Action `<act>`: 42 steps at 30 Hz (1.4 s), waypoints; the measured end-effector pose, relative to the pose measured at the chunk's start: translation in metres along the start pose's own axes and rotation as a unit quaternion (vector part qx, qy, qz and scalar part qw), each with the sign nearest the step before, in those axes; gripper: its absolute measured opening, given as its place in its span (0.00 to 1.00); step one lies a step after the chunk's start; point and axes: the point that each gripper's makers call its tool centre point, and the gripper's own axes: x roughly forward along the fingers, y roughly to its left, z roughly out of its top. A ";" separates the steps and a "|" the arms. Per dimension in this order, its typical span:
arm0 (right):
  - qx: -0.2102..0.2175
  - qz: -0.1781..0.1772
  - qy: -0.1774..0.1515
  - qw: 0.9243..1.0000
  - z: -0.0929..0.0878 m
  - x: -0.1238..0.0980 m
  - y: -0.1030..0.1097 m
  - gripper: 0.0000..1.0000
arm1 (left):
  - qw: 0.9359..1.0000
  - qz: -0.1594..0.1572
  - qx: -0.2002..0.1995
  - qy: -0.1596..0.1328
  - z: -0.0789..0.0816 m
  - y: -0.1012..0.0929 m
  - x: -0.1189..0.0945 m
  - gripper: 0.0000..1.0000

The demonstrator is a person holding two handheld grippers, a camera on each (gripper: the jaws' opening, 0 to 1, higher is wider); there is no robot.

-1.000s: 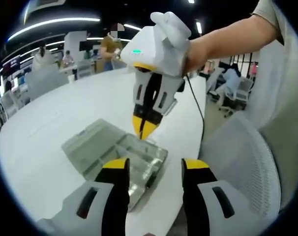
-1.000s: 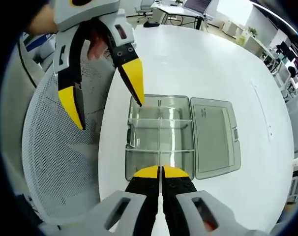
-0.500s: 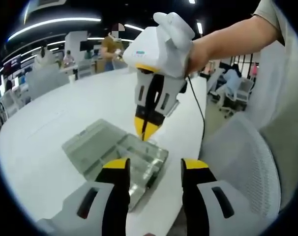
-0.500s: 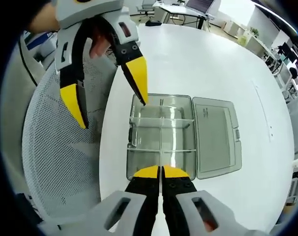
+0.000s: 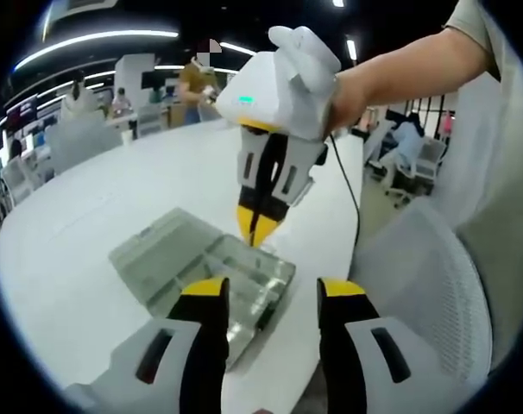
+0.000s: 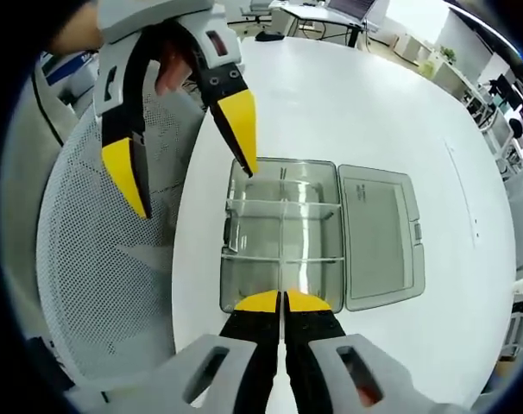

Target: Insert the divider into the dual guide fixture by aligning both edges with the guide slots and pushing it downward to the bottom, including one-sided entry, uneven engagement, binding, and posture correction.

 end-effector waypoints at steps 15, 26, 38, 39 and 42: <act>0.004 0.004 -0.009 1.000 0.008 -0.010 0.009 0.00 | 1.000 -0.005 0.023 0.006 0.000 -0.002 0.014 0.31; -0.003 0.019 -0.029 0.999 0.016 -0.025 0.027 0.00 | 0.999 -0.007 0.047 0.015 0.003 0.007 0.033 0.15; -0.006 0.036 -0.050 0.998 0.020 -0.032 0.039 0.00 | 0.997 -0.029 0.063 0.023 0.000 -0.002 0.042 0.01; -0.007 0.037 -0.050 0.998 0.019 -0.032 0.040 0.00 | 0.997 -0.031 0.061 0.022 0.000 -0.003 0.043 0.01; -0.006 0.039 -0.051 0.998 0.018 -0.034 0.042 0.00 | 0.997 -0.040 0.066 0.020 0.001 -0.005 0.043 0.00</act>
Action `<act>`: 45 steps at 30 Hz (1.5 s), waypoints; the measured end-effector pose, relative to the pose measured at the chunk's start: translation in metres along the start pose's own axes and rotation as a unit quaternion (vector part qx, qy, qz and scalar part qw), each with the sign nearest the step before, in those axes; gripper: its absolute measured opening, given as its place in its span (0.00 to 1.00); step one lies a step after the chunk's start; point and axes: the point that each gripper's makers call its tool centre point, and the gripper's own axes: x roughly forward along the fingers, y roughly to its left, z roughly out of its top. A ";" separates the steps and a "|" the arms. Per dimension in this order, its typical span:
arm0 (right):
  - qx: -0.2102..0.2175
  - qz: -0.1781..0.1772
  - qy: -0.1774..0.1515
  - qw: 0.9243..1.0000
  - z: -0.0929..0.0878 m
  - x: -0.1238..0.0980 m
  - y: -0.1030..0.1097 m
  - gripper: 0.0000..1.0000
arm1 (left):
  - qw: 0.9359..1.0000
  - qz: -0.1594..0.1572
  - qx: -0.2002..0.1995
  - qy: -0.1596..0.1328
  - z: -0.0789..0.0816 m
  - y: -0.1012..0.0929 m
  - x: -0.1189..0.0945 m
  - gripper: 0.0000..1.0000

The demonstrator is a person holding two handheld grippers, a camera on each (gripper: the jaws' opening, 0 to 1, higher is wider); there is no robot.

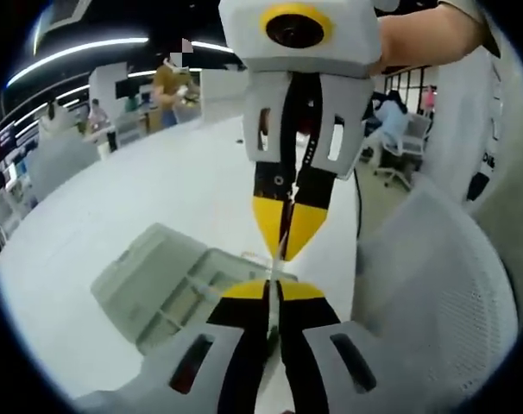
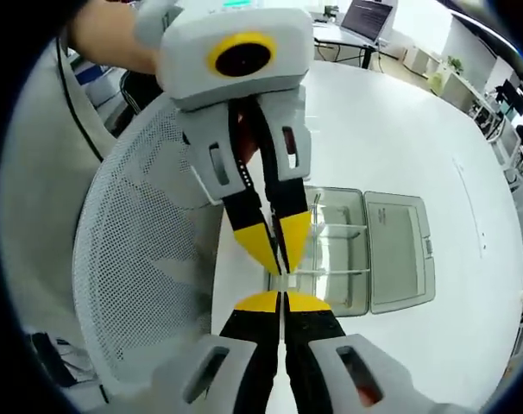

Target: Insert the divider into the dual guide fixture by aligning both edges with the guide slots and pushing it downward to the bottom, including one-sided entry, uneven engagement, binding, and posture correction.

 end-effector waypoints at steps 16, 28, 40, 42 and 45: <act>-0.006 0.025 -0.043 0.999 0.000 -0.010 0.004 0.00 | 0.999 -0.042 0.015 -0.019 0.006 -0.010 0.000 0.00; -0.003 0.044 -0.064 0.997 0.002 -0.009 0.005 0.00 | 0.998 -0.049 0.024 -0.033 0.006 -0.012 -0.001 0.00; 0.010 0.039 -0.050 0.998 0.004 -0.007 0.003 0.00 | 0.999 -0.044 0.015 -0.023 0.003 -0.009 0.001 0.00; 0.010 0.038 -0.042 0.998 0.004 -0.005 0.004 0.00 | 0.999 -0.043 0.011 -0.018 0.002 -0.009 0.003 0.00; 0.013 0.034 -0.038 0.999 0.004 -0.005 0.002 0.00 | 0.999 -0.035 0.004 -0.016 0.000 -0.006 0.003 0.00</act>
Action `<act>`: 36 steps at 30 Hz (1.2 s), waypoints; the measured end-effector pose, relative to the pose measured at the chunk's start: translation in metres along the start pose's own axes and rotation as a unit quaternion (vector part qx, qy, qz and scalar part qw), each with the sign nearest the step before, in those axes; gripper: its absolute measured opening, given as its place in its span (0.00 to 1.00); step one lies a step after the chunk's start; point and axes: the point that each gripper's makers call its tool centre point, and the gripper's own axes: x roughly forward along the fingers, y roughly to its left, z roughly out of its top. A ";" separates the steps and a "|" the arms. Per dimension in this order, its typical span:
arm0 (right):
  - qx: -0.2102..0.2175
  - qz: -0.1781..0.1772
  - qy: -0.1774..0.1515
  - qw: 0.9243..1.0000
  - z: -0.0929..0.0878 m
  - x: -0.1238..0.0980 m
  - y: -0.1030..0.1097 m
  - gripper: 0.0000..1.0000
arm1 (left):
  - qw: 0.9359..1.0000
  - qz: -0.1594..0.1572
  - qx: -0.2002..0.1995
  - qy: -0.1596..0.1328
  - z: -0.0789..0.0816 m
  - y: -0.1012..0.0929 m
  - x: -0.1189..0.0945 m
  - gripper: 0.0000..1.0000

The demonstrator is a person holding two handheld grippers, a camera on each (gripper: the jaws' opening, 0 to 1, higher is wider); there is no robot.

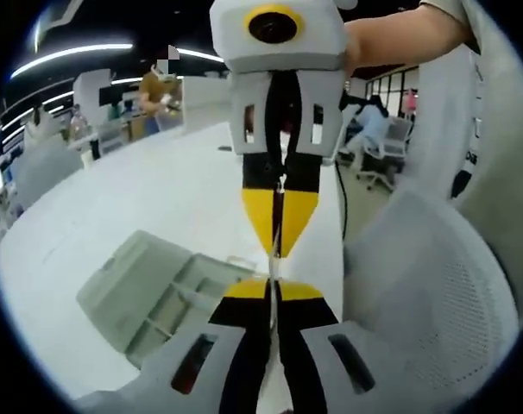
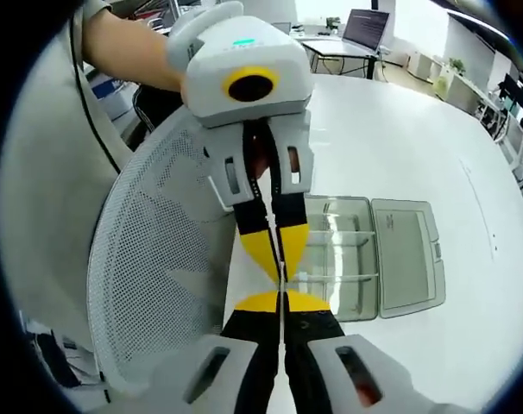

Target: Insert the divider into the dual guide fixture by aligning both edges with the guide slots and pushing it downward to the bottom, including one-sided entry, uneven engagement, binding, and posture correction.

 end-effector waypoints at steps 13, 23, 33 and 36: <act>0.009 -0.036 0.032 0.999 -0.009 0.005 -0.019 0.00 | 0.999 0.043 -0.010 0.008 -0.006 0.012 -0.013 0.13; 0.015 -0.052 0.047 0.997 -0.011 0.013 -0.033 0.00 | 0.998 0.059 -0.019 0.007 -0.008 0.014 -0.027 0.23; 0.017 -0.057 0.053 0.997 -0.015 0.017 -0.042 0.00 | 0.997 0.072 -0.033 0.008 -0.015 0.015 -0.035 0.28; 0.017 -0.058 0.051 0.997 -0.014 0.018 -0.043 0.00 | 0.997 0.074 -0.039 0.007 -0.016 0.015 -0.036 0.30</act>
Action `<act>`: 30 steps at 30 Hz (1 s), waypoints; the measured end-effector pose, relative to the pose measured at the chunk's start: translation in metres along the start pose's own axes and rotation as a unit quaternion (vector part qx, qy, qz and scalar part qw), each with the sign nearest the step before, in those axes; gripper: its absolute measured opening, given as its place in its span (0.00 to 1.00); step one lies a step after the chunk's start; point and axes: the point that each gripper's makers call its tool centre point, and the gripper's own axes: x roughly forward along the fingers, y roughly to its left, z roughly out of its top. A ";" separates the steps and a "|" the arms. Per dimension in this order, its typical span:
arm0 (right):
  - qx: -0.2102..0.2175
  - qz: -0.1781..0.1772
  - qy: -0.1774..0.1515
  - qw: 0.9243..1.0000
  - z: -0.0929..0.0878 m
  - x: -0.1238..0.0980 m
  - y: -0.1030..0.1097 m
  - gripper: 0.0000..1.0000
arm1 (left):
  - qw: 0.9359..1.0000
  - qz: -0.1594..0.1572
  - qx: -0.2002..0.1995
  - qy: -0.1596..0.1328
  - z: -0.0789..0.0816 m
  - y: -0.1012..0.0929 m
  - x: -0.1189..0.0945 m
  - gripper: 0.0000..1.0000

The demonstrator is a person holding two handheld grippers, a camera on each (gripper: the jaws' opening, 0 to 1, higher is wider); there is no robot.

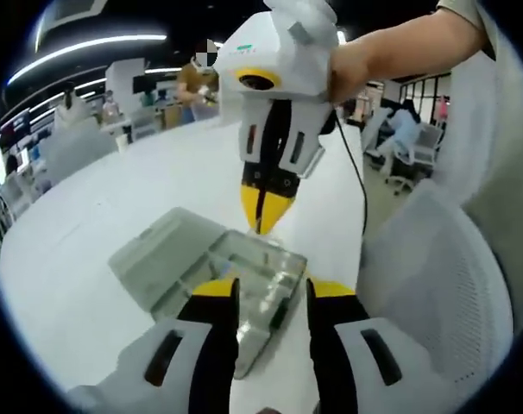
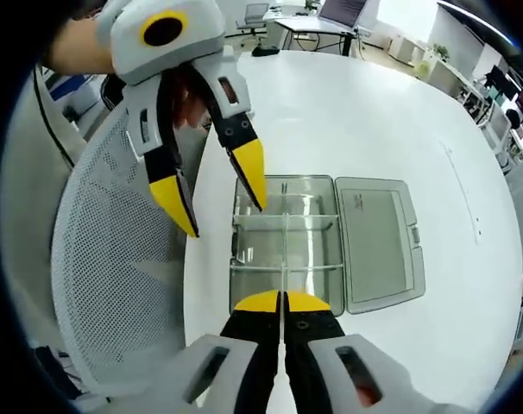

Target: Insert the divider into the dual guide fixture by aligning both edges with the guide slots and pushing it downward to the bottom, including one-sided entry, uneven engagement, binding, and posture correction.

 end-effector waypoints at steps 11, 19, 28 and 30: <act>0.001 -0.004 -0.005 1.000 0.001 0.005 -0.005 0.00 | 1.000 0.003 -0.012 0.001 -0.002 -0.001 -0.001 0.35; 0.006 -0.002 -0.004 1.000 -0.001 0.008 -0.006 0.00 | 1.000 0.006 -0.016 0.000 -0.004 0.000 -0.003 0.35; 0.000 -0.002 0.003 1.000 -0.004 0.008 -0.003 0.00 | 1.000 0.007 -0.016 0.000 -0.004 0.000 -0.003 0.35; 0.003 -0.002 -0.001 1.000 -0.003 0.008 -0.004 0.00 | 1.000 0.008 -0.016 0.000 -0.003 0.000 -0.003 0.35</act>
